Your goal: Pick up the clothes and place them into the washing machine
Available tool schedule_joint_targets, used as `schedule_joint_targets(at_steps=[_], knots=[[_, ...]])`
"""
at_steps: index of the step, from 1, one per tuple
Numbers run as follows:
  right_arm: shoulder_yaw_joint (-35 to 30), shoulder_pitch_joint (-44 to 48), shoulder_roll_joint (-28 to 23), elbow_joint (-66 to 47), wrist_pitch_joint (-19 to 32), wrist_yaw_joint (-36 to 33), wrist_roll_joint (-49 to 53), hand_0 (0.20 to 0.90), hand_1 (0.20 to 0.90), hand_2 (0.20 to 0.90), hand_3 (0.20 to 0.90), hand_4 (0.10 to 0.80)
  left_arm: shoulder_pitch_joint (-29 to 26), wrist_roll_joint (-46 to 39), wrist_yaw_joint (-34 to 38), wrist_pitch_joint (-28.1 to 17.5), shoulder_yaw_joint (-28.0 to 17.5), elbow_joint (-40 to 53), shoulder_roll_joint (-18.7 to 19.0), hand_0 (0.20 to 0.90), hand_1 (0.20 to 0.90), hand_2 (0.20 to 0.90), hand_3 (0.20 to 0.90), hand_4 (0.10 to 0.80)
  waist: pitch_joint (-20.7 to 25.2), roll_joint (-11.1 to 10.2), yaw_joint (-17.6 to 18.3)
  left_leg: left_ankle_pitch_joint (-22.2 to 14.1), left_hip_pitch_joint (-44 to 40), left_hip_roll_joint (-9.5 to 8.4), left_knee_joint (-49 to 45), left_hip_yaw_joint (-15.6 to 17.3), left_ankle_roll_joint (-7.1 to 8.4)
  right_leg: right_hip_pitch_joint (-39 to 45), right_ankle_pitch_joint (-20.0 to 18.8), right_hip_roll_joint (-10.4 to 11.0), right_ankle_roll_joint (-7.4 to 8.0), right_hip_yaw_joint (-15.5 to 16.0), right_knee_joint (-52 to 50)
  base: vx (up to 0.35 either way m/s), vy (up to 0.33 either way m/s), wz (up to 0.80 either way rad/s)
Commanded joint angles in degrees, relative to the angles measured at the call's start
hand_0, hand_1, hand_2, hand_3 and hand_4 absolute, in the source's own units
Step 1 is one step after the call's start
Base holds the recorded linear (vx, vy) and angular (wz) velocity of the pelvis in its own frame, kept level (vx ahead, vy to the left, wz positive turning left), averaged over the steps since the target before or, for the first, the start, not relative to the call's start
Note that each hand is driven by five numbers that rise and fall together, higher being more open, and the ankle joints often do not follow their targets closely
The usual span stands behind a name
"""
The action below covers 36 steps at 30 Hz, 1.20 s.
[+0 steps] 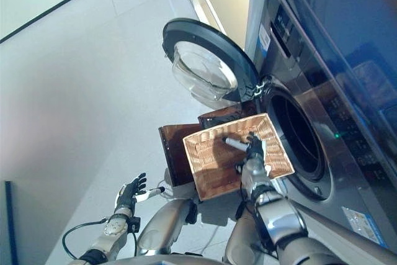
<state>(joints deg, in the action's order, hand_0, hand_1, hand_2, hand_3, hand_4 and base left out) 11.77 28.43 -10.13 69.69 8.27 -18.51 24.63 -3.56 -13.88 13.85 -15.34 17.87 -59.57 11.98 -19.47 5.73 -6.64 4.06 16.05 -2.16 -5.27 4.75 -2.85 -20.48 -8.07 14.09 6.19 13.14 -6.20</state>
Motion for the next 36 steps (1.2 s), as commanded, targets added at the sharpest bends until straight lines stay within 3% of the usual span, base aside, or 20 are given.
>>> schedule_joint_targets(at_steps=[1,6,11,23,36], knots=[[1.1,-5.5,-1.2,-5.3,4.4,1.0,-2.8,0.900,0.900,0.900,0.900,0.800,0.1,2.4,2.2,-1.4,-3.7,-4.4,1.7,0.900,0.900,0.900,0.900,0.800,4.6,-1.4,0.9,-0.4,1.2,2.15,0.8,0.2,5.15,3.9,5.3,-1.9,0.44,1.3,-3.5,0.117,-0.063,-0.02],[-0.9,-20.6,-1.7,-7.6,3.5,3.7,-10.3,0.900,0.900,0.900,0.900,0.800,3.1,3.5,-1.2,-1.2,-6.4,-7.5,1.0,0.900,0.900,0.900,0.900,0.800,9.5,-4.8,3.3,-0.8,-4.4,2.90,3.4,0.8,5.48,9.8,5.2,-3.4,0.91,1.8,0.3,0.080,-0.047,-0.02],[-1.6,-27.6,-2.3,-1.3,1.4,4.7,-20.0,0.900,0.900,0.900,0.900,0.800,3.8,4.5,-4.3,-0.1,-7.8,-11.6,0.1,0.900,0.900,0.900,0.900,0.800,14.2,-6.1,4.8,-0.7,-8.3,3.16,6.1,1.8,5.97,13.3,3.2,-4.4,1.49,0.9,4.7,0.059,-0.029,-0.10],[-9.0,-33.6,-1.8,13.8,-1.6,9.0,-21.3,0.900,0.900,0.900,0.900,0.800,5.4,9.0,-9.9,2.2,-10.4,-16.0,-1.4,0.900,0.900,0.900,0.900,0.800,21.0,-6.3,6.6,-2.0,-16.4,2.77,9.3,3.5,5.44,19.6,4.3,-4.8,1.86,-0.3,5.7,0.066,0.002,-0.11],[-10.7,-30.3,-3.7,15.8,-2.5,8.5,-20.3,0.900,0.900,0.900,0.900,0.800,5.9,12.0,-11.3,3.3,-7.3,-14.8,-3.2,0.900,0.900,0.900,0.900,0.800,22.1,-4.9,7.1,-3.0,-18.3,2.71,9.8,3.9,5.15,21.1,4.4,-4.6,2.02,-0.7,6.4,0.015,0.006,-0.01]])
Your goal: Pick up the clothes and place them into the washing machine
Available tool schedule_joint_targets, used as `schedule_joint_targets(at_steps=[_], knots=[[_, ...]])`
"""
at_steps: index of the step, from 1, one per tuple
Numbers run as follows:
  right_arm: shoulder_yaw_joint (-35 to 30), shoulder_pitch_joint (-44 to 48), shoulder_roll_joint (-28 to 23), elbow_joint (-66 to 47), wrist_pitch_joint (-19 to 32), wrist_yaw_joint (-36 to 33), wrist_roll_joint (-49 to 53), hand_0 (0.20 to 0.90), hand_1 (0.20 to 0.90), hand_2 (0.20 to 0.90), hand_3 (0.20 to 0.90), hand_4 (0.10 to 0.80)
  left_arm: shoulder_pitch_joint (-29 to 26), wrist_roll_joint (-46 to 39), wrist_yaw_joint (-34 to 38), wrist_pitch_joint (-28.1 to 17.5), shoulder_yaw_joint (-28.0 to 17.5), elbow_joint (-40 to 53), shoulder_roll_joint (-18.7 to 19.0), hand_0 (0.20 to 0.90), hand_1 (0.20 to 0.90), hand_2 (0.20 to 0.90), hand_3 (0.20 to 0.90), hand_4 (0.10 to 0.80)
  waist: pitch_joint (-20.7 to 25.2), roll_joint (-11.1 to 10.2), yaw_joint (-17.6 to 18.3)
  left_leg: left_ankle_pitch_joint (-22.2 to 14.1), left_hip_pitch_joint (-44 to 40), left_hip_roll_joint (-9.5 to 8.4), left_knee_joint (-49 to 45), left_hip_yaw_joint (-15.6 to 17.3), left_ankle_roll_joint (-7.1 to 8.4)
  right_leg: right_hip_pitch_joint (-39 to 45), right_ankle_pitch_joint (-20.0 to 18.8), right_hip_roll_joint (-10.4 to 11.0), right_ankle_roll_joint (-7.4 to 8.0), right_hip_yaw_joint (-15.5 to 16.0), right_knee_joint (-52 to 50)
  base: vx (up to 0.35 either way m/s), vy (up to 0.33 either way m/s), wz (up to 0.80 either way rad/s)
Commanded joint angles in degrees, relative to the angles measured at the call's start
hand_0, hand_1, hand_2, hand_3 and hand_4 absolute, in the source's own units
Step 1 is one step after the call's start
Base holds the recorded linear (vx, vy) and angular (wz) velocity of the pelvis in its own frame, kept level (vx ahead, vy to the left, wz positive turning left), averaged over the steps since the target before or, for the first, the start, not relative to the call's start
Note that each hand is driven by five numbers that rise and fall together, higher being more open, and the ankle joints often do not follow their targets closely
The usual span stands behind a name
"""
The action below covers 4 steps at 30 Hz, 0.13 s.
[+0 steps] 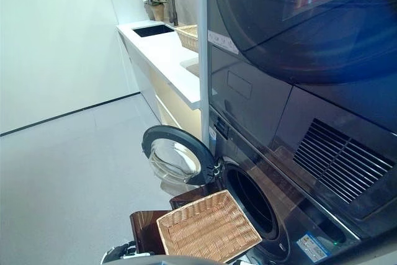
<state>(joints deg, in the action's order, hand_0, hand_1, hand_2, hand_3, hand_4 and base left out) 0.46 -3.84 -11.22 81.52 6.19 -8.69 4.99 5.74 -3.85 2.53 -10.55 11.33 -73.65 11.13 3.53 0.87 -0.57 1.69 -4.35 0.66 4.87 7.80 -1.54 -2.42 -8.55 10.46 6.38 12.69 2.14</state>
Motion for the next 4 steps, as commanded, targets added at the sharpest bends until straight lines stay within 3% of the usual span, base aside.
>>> schedule_joint_targets(at_steps=[1,4], knots=[[0.8,1.8,-2.6,4.0,-0.5,-1.5,-0.6,0.900,0.900,0.900,0.900,0.800,-3.4,1.6,0.0,-1.3,-0.7,-0.4,-2.5,0.900,0.900,0.900,0.900,0.800,-0.8,0.0,1.1,-0.6,2.1,-0.11,-0.4,0.7,3.85,3.1,4.9,-1.0,1.81,-0.3,-1.9,0.000,0.000,0.00],[1.3,2.1,-2.7,3.6,-0.4,-1.6,-0.5,0.900,0.900,0.900,0.900,0.800,-3.4,0.7,0.4,-1.5,-0.6,0.2,-2.7,0.900,0.900,0.900,0.900,0.800,-0.9,0.2,1.1,-0.6,2.2,0.02,-0.5,0.6,3.83,3.2,5.0,-1.0,1.69,-0.5,-1.8,0.000,0.000,0.00]])
